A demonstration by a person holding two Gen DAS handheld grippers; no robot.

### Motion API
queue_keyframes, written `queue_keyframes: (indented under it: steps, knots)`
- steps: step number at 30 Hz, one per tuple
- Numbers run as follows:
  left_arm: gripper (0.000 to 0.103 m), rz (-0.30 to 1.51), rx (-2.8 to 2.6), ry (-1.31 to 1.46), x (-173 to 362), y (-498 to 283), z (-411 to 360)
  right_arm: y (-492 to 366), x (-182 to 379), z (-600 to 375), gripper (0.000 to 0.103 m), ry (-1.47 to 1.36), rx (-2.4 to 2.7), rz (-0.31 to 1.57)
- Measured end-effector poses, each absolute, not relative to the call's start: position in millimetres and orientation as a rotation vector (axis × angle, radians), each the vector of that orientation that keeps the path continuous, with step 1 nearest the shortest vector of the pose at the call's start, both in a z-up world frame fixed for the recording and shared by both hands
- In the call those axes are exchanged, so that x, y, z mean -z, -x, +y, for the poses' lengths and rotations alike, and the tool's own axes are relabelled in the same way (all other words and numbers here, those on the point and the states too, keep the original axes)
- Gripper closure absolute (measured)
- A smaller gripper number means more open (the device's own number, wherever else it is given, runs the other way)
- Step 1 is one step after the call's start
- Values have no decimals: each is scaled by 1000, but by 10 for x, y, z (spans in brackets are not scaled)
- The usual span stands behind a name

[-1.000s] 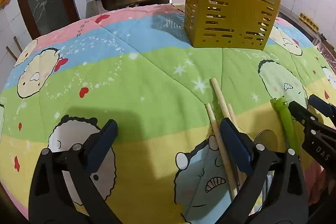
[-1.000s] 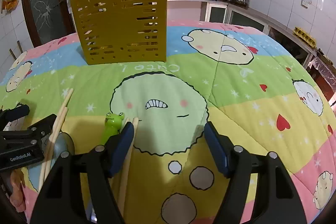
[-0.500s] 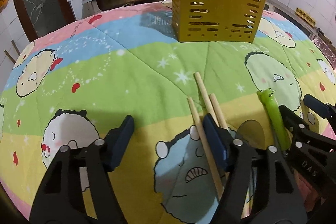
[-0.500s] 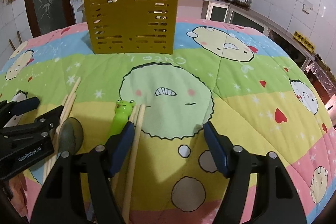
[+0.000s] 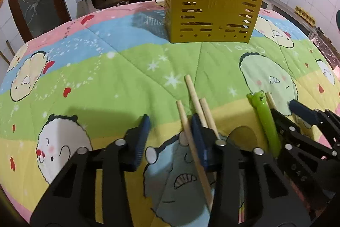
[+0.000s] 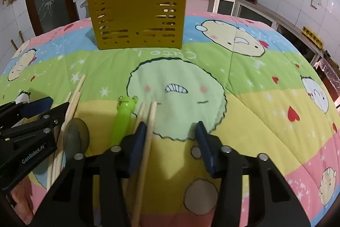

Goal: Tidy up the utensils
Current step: 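Close the left tool on another chopstick while the right tool grasps one, then carry the left tool's chopstick to the yellow holder while the right tool carries its own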

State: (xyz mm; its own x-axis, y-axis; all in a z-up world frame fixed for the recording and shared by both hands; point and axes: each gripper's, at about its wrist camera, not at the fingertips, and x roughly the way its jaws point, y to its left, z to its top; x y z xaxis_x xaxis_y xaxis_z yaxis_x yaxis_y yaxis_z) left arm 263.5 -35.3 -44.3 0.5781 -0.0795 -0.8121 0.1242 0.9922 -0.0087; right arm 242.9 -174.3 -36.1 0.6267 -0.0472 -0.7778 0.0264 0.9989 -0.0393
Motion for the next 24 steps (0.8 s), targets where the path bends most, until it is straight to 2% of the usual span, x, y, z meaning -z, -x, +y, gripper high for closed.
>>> queue_keyframes:
  steps: [5, 9, 24]
  knots:
    - [80, 947, 115, -64, 437, -2670, -398, -2502, 356, -1724, 79, 15, 37, 895]
    - [94, 953, 119, -41, 425, -2727, -389, -2566, 339, -1766, 94, -19, 36, 896]
    - [99, 872, 122, -23, 188, -2718, -318, -2588, 131, -2006, 97, -102, 36, 841]
